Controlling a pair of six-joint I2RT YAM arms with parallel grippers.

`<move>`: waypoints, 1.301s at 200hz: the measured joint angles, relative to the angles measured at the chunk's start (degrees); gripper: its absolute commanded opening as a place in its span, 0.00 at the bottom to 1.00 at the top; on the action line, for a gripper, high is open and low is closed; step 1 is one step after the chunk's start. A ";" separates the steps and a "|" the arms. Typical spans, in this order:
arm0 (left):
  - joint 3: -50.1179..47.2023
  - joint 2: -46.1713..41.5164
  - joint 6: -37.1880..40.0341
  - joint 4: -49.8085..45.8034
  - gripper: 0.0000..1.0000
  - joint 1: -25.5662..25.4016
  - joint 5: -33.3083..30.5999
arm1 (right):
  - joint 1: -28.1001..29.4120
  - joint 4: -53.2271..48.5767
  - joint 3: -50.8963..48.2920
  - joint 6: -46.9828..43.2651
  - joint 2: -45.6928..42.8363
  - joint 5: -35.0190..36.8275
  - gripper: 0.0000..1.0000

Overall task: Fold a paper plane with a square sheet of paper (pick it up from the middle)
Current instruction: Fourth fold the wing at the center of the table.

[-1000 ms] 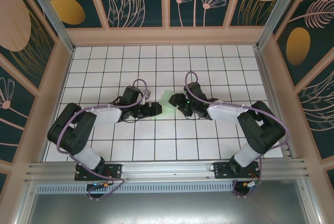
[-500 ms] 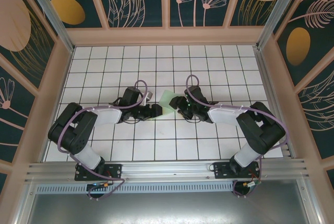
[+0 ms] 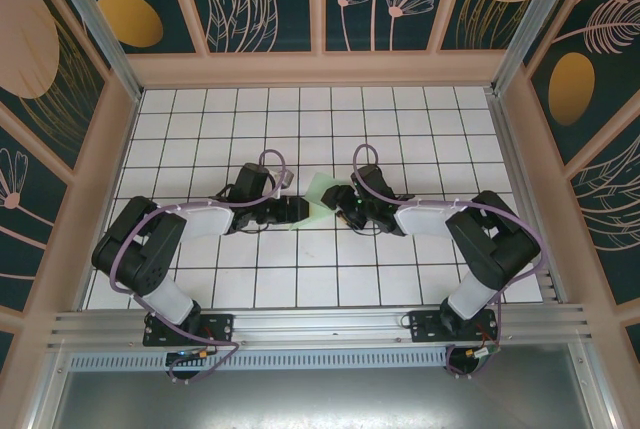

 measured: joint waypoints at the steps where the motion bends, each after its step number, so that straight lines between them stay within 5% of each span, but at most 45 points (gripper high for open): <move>1: 0.00 0.00 0.07 0.09 0.50 0.00 -0.02 | -0.02 -0.04 0.00 0.00 -0.02 0.00 0.62; 100: 1.73 2.67 6.93 4.15 0.16 0.00 -1.66 | -2.10 0.92 -2.56 -0.22 -4.79 -0.98 0.64; 260: 1.73 1.90 5.64 3.89 0.12 0.00 -8.35 | -1.97 11.96 -3.23 -1.51 3.54 -6.93 0.54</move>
